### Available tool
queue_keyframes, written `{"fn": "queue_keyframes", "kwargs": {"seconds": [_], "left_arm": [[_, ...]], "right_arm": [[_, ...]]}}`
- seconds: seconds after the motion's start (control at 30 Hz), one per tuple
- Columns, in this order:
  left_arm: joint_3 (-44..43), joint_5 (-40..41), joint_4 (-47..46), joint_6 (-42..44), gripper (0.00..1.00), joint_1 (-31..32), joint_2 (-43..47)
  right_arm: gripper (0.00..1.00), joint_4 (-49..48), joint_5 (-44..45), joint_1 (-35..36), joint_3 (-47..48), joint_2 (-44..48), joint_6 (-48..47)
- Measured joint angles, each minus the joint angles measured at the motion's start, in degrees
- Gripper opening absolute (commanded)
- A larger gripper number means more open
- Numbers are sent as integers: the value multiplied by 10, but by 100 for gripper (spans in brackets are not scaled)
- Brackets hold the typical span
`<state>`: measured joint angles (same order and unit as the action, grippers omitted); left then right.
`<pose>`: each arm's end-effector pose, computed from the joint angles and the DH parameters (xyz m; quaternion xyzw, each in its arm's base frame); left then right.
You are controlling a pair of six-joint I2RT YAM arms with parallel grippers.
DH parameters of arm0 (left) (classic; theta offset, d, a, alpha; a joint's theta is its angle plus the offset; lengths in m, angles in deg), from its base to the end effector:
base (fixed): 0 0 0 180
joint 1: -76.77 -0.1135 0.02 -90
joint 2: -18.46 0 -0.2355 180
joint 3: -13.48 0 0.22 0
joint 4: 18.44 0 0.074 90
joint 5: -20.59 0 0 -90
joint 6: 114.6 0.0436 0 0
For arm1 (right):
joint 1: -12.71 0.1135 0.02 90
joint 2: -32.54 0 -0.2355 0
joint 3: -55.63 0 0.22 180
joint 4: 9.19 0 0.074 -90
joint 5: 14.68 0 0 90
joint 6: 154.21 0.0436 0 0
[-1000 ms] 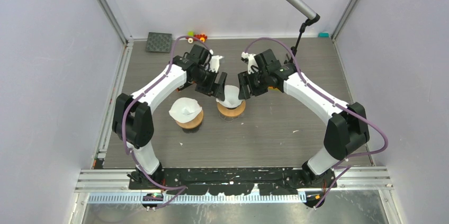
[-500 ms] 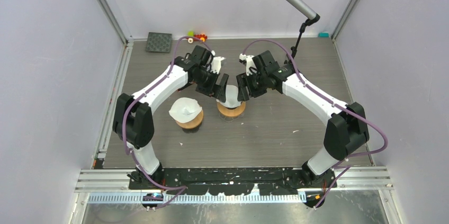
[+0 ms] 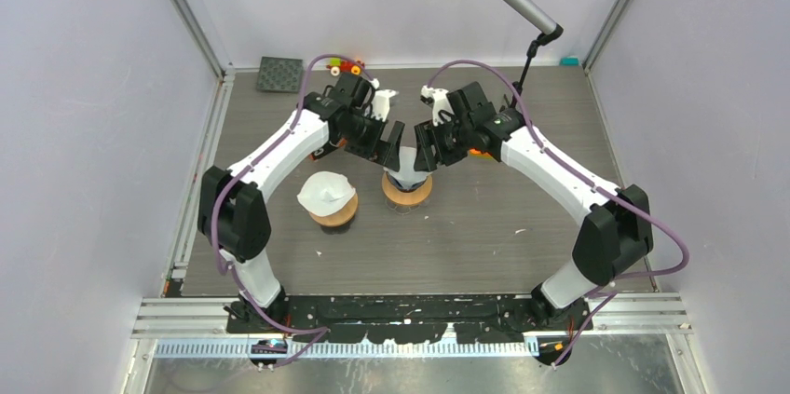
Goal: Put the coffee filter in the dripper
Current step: Adjust the coffee filter in the coffee dripper, then reset both arms
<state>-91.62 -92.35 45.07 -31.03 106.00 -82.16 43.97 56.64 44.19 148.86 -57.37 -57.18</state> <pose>0.2897 -0.1816 0.2643 0.2387 0.9153 -0.2625 0.1904 0.2602 0.1757 0.2736 -0.2507 0.8939 0.2556 0.2696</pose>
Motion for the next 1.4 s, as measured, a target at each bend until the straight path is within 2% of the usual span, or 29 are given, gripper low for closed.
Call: {"fn": "queue_keyframes", "kwargs": {"seconds": [0.23,0.4,0.6,0.83,0.97,1.17,1.4], "left_arm": [[-7,0,5,10,89,0,8],[-7,-4,4,14,93,-14,45],[23,-23,-59,9,100,-94,146],[119,-19,-172,-17,100,-213,258],[166,4,-220,-23,100,-253,296],[212,53,-264,-7,100,-272,353],[228,85,-289,12,100,-277,376]], "right_arm": [[64,7,-6,-6,17,4,0],[66,14,-10,-26,32,21,0],[70,5,-3,-80,49,75,0],[79,-12,83,-125,57,117,0],[82,-27,145,-137,55,118,0],[84,-64,213,-140,23,146,-3],[84,-96,243,-140,-3,188,-14]]}}
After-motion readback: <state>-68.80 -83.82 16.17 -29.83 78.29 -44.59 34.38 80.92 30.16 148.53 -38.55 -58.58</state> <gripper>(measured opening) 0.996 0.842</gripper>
